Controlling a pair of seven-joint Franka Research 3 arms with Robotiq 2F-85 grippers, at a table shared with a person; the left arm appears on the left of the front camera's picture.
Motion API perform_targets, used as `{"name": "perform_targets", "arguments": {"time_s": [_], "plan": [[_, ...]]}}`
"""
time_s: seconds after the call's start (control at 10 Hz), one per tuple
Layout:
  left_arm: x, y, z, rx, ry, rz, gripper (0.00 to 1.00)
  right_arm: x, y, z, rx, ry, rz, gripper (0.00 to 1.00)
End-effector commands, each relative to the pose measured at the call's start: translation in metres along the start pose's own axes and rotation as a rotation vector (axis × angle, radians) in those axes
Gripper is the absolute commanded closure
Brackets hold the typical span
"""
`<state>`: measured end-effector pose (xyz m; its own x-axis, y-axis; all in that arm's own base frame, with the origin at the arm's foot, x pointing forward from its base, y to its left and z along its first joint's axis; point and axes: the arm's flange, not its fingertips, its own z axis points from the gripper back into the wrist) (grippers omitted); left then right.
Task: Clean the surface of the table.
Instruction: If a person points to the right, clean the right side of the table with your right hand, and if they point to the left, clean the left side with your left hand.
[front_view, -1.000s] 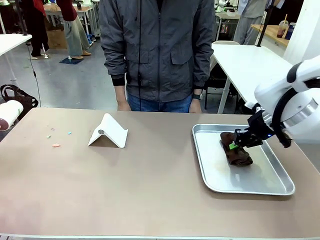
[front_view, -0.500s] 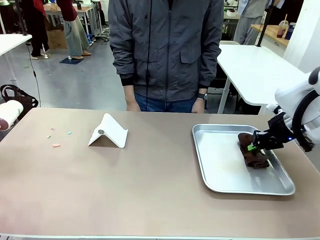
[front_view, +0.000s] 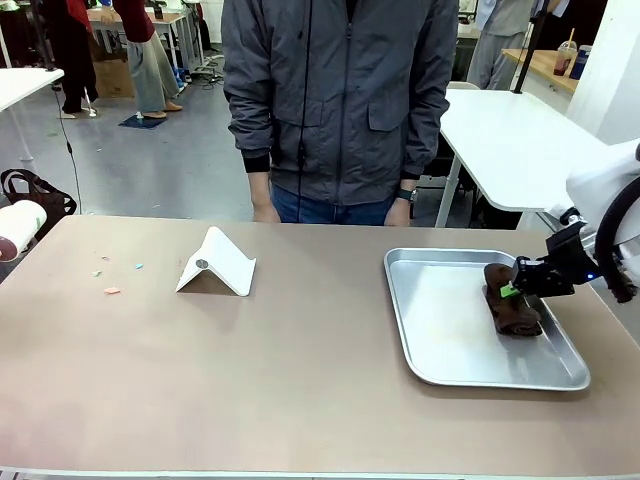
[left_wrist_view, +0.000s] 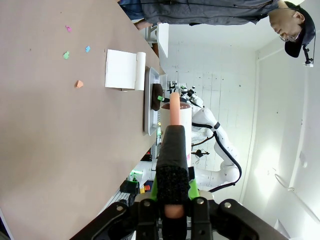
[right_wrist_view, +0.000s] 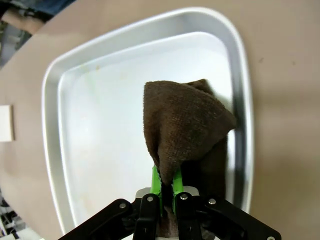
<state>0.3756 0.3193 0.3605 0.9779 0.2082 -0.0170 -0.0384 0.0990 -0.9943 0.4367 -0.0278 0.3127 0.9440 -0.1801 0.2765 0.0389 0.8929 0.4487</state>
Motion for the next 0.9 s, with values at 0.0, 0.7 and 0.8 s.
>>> {"name": "perform_targets", "arguments": {"time_s": [0.0,0.7,0.8], "plan": [[-0.004,-0.003,0.000,-0.009,0.012,-0.018,0.81,-0.003,0.010,-0.003,0.156,-0.007,0.035,0.91],[-0.004,-0.003,0.000,-0.009,0.012,-0.018,0.81,0.007,0.050,0.040,0.916,0.290,-0.294,0.91],[-0.004,-0.003,0.000,-0.009,0.012,-0.018,0.81,0.005,0.040,0.059,0.988,0.338,-0.347,0.91]]}}
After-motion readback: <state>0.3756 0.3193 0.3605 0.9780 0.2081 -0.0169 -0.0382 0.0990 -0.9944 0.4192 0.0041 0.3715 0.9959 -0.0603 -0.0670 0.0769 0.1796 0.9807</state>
